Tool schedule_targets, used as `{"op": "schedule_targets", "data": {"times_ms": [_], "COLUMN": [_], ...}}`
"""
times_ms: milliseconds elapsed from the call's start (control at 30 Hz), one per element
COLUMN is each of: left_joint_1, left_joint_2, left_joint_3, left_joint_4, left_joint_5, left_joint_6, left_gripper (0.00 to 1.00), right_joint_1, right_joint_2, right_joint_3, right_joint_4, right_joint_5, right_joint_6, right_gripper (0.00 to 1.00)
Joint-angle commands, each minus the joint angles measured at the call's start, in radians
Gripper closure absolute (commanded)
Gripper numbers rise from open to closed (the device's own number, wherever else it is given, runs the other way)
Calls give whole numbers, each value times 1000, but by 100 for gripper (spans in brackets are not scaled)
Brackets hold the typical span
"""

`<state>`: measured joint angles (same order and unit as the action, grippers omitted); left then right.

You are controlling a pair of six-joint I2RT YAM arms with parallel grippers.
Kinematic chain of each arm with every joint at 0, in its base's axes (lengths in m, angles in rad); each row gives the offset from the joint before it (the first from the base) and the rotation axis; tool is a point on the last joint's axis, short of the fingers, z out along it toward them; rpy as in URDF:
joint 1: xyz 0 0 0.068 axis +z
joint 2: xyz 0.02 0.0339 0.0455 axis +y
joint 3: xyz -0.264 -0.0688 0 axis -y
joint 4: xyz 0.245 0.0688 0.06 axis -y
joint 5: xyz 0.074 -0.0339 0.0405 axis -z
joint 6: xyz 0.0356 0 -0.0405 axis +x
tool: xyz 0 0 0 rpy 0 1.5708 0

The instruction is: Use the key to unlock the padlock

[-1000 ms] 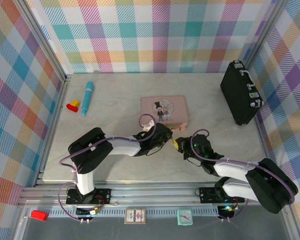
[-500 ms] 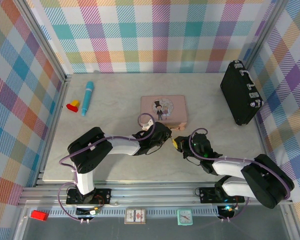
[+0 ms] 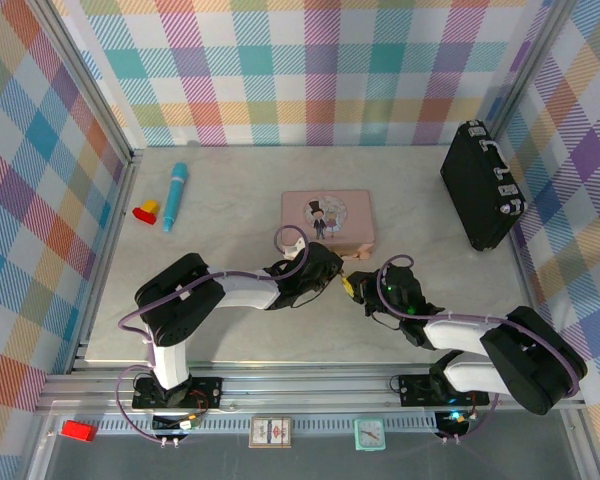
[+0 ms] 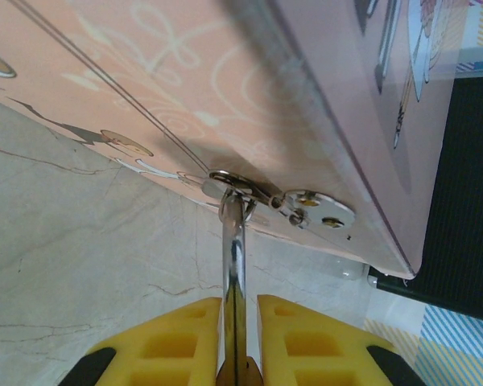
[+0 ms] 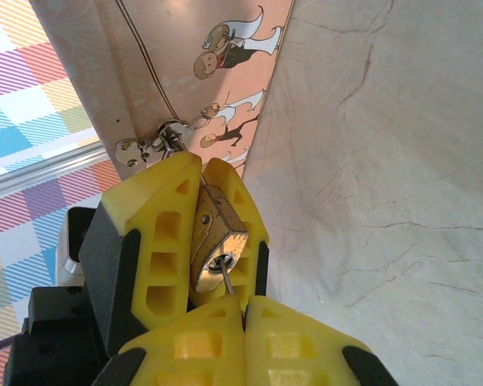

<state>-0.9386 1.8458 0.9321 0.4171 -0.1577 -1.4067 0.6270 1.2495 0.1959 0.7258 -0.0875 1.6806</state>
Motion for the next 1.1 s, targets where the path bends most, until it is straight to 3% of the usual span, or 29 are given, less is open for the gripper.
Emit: {"op": "schedule_targets", "data": {"times_ms": [0, 200, 567, 833, 1067], "left_joint_1": [-28, -28, -31, -31, -32], "left_joint_2": [-42, -53, -31, -30, -6], "left_joint_3": [16, -10, -85, -95, -92], "left_joint_4": [184, 228, 448, 485, 546], "left_joint_5": [117, 119, 123, 152, 186], "left_joint_6": [-12, -9, -17, -4, -11], "left_gripper": [100, 100, 100, 100, 100], "right_joint_1": [4, -14, -58, -104, -131], "right_joint_2": [2, -5, 129, 68, 109], "right_joint_3": [38, 36, 5, -17, 6], "right_joint_4": [77, 60, 273, 185, 207], "right_joint_5": [-5, -2, -55, -55, -116], "right_joint_6": [-16, 3, 103, 95, 97], "right_gripper": [100, 100, 100, 100, 100]}}
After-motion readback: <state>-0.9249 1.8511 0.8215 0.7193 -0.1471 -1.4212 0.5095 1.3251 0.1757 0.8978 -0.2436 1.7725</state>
